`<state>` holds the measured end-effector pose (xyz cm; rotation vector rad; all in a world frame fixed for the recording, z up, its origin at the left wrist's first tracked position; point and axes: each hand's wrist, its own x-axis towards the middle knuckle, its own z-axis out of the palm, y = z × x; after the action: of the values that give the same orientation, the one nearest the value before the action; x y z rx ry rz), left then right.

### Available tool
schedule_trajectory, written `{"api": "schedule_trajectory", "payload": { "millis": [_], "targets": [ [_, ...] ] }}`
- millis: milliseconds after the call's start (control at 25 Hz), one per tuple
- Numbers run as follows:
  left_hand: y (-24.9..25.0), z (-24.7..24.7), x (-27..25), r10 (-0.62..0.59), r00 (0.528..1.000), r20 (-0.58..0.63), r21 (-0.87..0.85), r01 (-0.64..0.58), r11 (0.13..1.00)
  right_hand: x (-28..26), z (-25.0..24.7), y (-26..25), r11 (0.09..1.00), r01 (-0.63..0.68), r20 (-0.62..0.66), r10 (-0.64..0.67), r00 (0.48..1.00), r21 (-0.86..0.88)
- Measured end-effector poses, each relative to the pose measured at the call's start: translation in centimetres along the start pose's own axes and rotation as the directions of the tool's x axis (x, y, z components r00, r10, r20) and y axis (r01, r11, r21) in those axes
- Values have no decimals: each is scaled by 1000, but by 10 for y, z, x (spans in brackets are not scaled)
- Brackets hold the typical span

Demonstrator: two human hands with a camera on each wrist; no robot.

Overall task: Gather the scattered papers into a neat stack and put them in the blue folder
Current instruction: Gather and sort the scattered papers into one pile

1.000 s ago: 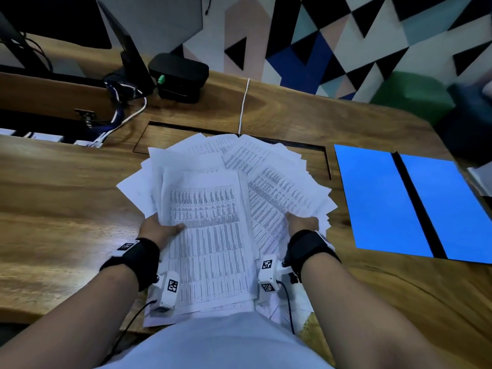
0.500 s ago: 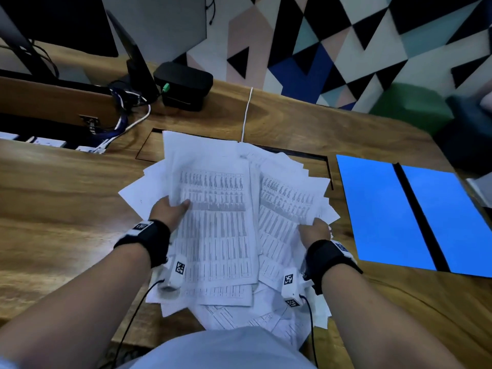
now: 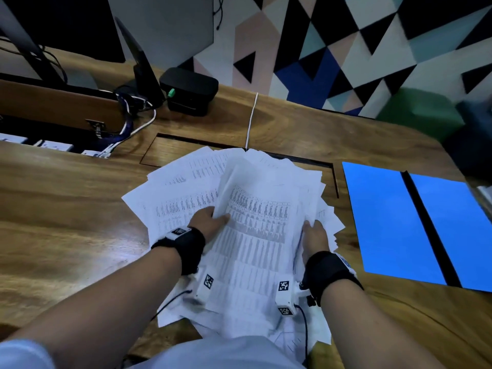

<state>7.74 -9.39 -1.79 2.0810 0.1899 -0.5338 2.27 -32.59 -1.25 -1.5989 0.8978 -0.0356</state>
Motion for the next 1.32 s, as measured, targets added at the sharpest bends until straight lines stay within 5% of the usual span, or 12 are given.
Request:
{"api": "schedule_trajectory", "payload": {
  "millis": [120,280,440,480,520,600,680,720,920,1160,1320],
  "targets": [
    [-20,4,-34,-24,988,154,-30,29,999,-13,-4,6,982,-134,195,107,975,130],
    [-37,-21,-61,-14,953,304,62,-5,998,-26,-19,24,1000,-1,291,-4,957,16],
    [-39,-38,-87,-190,737,649,304,-23,952,-31,-18,42,995,40,369,-4,929,-89],
    [-42,-40,-88,-186,756,628,306,-20,952,-32,-15,47,991,62,364,-14,931,-120],
    [-44,-43,-86,-149,827,542,271,-4,963,-32,-12,50,987,77,339,-25,941,-141],
    [-53,-50,-71,-96,990,108,168,77,983,-30,-6,47,982,83,272,-34,962,-171],
    [-63,-59,-53,-88,943,-322,151,142,978,-29,0,35,973,135,263,-83,961,-187],
    [-68,-62,-47,-106,906,-410,165,188,968,-28,6,28,967,168,270,-112,956,-193],
    [-86,-54,-23,-254,922,-293,-116,230,966,-42,55,8,886,320,383,-182,906,-337],
    [-86,-45,-31,-162,961,-224,52,177,983,-37,68,19,964,98,446,24,895,-249],
    [-88,-46,-31,-165,957,-238,9,172,985,-48,83,19,921,103,456,87,886,-375]
  ]
}}
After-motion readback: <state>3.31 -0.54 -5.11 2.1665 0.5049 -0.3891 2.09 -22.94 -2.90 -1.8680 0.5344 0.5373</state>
